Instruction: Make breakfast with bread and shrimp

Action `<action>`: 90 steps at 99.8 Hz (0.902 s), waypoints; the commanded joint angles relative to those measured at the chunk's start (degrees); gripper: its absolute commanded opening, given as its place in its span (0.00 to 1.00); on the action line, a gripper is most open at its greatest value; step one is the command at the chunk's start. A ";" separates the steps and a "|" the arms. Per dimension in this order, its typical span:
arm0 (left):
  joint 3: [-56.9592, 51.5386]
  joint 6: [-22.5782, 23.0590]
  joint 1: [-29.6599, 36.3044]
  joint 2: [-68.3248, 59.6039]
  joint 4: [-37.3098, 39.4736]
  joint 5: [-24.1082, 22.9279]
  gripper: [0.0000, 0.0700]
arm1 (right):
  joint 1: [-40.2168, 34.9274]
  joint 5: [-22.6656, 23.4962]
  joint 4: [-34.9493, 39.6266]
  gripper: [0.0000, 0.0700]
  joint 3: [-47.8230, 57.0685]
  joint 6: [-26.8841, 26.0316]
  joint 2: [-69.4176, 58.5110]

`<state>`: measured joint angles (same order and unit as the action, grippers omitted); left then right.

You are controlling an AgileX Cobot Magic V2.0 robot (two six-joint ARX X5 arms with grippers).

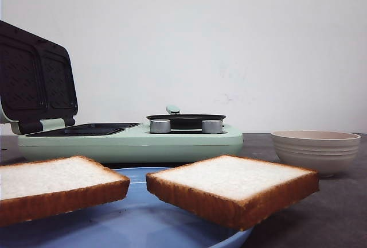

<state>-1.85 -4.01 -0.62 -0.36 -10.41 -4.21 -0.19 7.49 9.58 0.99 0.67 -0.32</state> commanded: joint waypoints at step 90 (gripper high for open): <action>1.05 -0.31 1.18 0.17 -0.22 -0.04 0.02 | -0.04 -0.61 -0.59 0.00 -0.28 3.21 0.11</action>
<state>-1.85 -4.01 0.56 -0.36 -10.41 -4.21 -0.19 7.40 9.61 0.99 1.02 -0.32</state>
